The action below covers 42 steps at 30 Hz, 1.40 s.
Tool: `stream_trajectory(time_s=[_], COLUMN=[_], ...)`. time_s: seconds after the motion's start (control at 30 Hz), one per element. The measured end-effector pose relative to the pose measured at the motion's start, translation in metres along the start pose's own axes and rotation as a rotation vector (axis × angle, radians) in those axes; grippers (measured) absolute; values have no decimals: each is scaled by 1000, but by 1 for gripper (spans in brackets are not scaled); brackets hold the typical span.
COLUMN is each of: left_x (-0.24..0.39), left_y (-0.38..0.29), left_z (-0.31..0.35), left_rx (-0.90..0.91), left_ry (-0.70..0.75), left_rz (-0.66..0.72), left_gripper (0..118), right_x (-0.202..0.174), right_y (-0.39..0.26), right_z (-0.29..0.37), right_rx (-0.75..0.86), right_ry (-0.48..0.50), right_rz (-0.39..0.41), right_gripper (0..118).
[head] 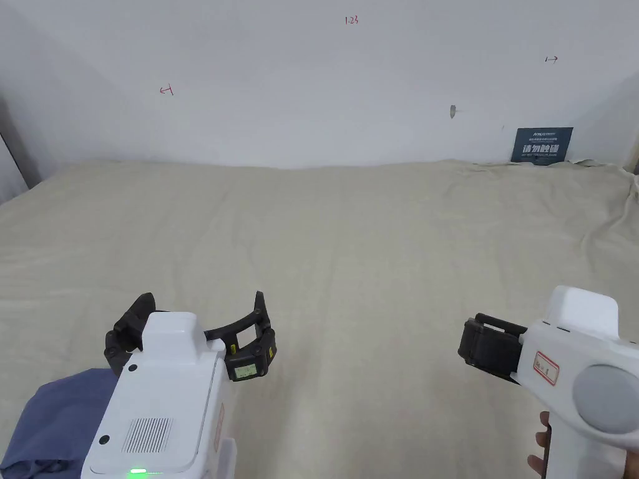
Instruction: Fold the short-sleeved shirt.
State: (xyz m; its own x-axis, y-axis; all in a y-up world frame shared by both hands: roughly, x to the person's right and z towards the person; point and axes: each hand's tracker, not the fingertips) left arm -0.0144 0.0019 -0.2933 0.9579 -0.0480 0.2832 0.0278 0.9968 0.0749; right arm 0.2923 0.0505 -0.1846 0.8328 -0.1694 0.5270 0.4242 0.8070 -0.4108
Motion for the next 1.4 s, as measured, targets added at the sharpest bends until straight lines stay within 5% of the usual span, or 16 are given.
stream_trajectory(time_s=[0.47,0.63,0.73,0.93,1.4], left_x=[-1,-1,-1,-1,-2], left_y=[-1,0,0,0,0], left_z=[-1,0,0,0,2], left_rx=[3,4,6,8,9], left_ry=[3,4,3,5,7], left_rz=[-4,-3,-4,-4,-7], left_gripper=[118,118,118,118,118], right_x=[0,3,1,8,10], right_y=[-2,-10,-17,-34,-36], right_z=[3,9,11,14,15], right_rx=[85,261,366,615,643], right_ry=[-18,67,26,107,78], right_rz=[73,179,214,157,205], right_gripper=[112,112,112,112,112])
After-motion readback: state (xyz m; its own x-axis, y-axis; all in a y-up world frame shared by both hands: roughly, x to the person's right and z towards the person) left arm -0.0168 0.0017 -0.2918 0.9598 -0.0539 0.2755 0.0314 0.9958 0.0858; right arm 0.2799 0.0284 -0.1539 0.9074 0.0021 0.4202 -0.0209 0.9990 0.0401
